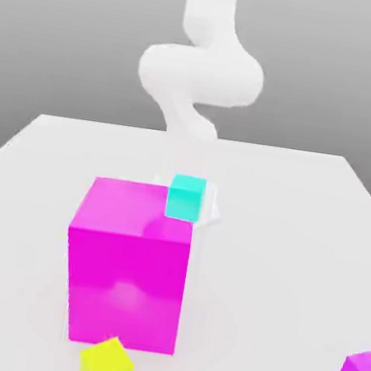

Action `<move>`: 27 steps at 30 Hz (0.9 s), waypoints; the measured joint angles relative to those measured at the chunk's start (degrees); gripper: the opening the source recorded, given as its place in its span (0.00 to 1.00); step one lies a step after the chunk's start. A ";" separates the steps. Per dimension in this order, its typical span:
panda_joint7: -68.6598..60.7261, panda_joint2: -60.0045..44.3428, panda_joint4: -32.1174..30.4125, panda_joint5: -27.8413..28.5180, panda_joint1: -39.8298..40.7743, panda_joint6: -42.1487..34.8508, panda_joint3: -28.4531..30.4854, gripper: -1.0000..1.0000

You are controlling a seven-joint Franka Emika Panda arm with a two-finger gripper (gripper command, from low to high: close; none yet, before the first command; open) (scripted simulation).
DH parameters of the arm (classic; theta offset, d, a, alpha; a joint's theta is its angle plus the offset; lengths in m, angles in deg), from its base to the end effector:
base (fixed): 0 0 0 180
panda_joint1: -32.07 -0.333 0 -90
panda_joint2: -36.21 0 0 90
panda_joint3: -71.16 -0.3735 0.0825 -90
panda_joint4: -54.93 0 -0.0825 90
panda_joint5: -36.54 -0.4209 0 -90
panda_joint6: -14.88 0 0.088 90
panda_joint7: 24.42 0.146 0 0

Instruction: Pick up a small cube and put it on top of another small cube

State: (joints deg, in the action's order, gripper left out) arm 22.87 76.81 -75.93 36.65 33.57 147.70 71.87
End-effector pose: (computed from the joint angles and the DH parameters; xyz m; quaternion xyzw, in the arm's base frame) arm 0.4041 -0.0175 0.7028 -0.8463 0.3899 -0.3339 0.1423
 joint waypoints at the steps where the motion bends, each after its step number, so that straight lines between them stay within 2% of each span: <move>1: 0.63 -2.26 0.40 0.04 0.64 0.45 0.32 0.50; 14: 7.13 -29.38 5.19 -0.83 7.28 5.86 5.81 0.50; 27: 10.20 -56.69 10.02 -6.66 15.47 11.05 10.01 0.50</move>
State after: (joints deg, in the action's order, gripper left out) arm 33.07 20.13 -65.91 29.99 49.04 158.75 81.88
